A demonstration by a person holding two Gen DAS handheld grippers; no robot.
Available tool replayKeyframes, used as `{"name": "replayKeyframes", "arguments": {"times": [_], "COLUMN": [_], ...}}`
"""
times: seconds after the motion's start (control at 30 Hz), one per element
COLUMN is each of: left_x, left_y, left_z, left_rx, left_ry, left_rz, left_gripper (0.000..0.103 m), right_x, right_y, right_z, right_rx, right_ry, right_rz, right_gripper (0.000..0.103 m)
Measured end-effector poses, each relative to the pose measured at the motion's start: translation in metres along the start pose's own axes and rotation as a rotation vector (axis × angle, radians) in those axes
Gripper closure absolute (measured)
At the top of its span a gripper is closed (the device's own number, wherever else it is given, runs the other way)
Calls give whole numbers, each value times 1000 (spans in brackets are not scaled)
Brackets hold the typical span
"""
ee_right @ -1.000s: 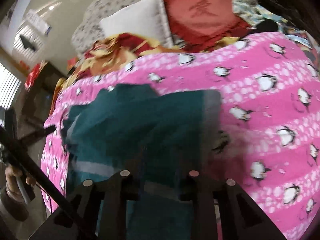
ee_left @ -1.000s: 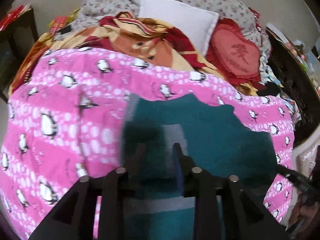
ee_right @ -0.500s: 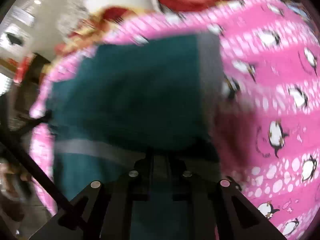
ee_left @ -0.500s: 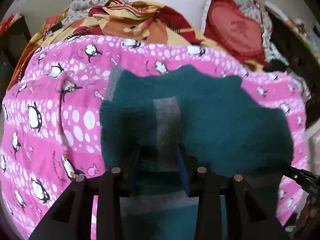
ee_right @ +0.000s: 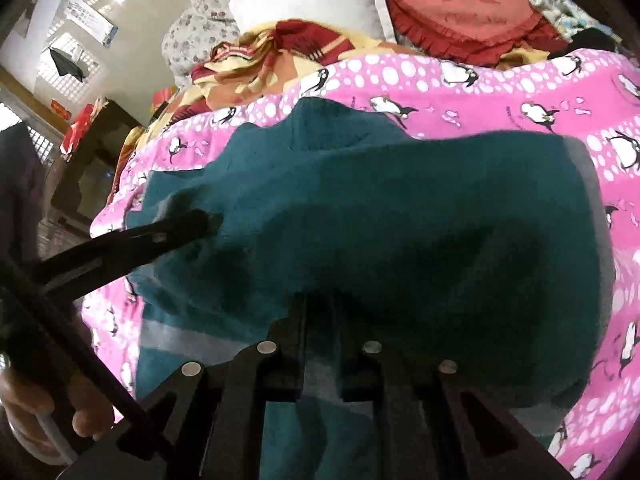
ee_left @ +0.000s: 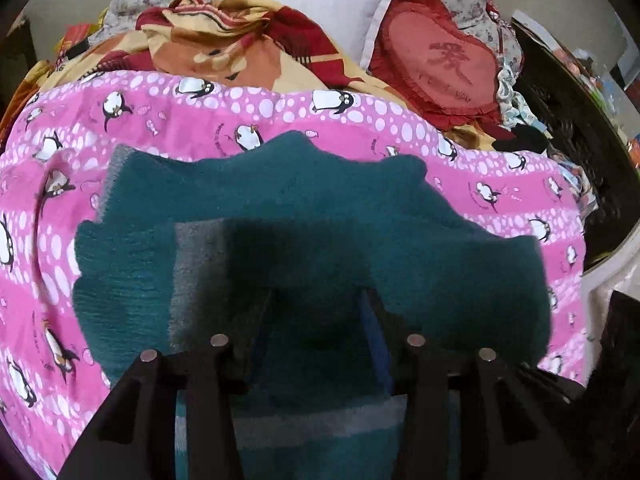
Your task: Fold small clothes
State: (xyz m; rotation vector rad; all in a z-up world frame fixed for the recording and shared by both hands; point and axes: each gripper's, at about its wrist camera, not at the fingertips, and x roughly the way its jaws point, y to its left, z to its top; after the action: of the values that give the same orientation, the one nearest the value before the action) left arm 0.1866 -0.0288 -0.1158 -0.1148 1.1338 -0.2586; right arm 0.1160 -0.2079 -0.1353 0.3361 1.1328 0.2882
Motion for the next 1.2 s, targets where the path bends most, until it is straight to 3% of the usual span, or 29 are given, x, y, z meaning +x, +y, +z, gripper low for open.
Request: {"name": "replayKeyframes", "arguments": {"times": [0.17,0.23,0.37,0.43,0.53,0.6,0.73,0.87,0.97,1.1,1.2], "left_x": [-5,-15,-35,-31,-21,-20,-18,-24,-25,-20,-25], "left_y": [-3,7,36,53,68,64,56,62,64,61,61], "left_z": [-7,-6,-1,4,4,4,1,1,-3,-12,-16], "left_rx": [92,81,23,-28,-87,-55,-1,-34,-32,-15,-21], "left_ry": [3,9,-51,-32,-2,-10,-14,-1,2,-24,-24], "left_rz": [26,32,72,107,82,101,127,105,115,129,118], "left_gripper": [60,60,58,57,57,57,55,55,55,52,51], "right_x": [2,-15,-44,-37,-1,29,34,5,-10,7,22], "right_y": [-13,-6,10,13,13,6,-1,8,20,13,-3], "right_z": [-12,-4,32,49,69,74,86,70,32,-11,-21], "right_rx": [30,1,-34,-31,-41,-45,-59,-82,-112,-89,-32], "right_ry": [78,53,-64,-83,-53,10,-17,-21,-2,49,109], "right_rz": [6,35,69,72,20,-30,-64,-54,-47,-79,-76], "right_gripper": [94,91,91,91,91,93,95,91,91,91,91]}}
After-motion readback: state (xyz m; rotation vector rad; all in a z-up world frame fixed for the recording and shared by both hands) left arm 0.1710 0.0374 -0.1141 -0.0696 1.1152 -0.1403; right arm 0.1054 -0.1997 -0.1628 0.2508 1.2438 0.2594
